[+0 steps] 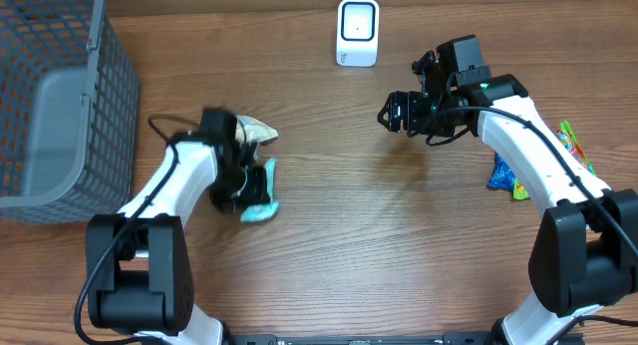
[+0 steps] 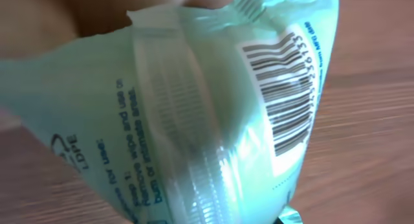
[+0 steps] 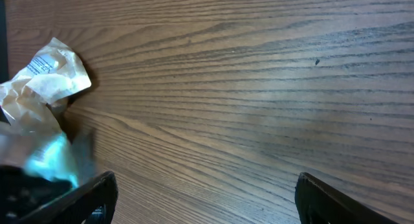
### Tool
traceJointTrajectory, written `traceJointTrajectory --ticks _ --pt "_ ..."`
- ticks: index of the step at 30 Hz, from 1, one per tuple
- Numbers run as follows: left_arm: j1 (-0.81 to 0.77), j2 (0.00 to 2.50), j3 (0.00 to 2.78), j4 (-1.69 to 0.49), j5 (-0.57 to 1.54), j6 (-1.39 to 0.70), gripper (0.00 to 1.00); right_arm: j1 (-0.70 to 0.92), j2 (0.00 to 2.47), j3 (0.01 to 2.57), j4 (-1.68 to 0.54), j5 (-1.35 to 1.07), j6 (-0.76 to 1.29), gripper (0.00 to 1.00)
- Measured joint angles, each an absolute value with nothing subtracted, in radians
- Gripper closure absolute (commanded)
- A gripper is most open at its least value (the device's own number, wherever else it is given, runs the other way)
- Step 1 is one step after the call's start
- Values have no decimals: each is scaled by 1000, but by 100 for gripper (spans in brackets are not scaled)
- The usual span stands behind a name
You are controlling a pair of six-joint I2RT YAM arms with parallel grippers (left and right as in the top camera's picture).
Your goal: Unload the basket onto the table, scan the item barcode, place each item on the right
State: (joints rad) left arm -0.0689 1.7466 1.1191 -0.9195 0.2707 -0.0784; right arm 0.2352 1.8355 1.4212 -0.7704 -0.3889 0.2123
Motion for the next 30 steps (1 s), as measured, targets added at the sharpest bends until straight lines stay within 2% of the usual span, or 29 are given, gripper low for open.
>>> traceJointTrajectory --ticks 6,14,30 --pt "-154 1750 1479 -1045 282 -78 96 222 1835 1421 -772 -389 212 12" --pt "-270 1752 1797 -1148 294 -75 96 141 1835 1421 -786 -408 212 12" --pt "-442 1808 1853 -1121 416 -41 96 111 1835 1421 -815 -441 212 12"
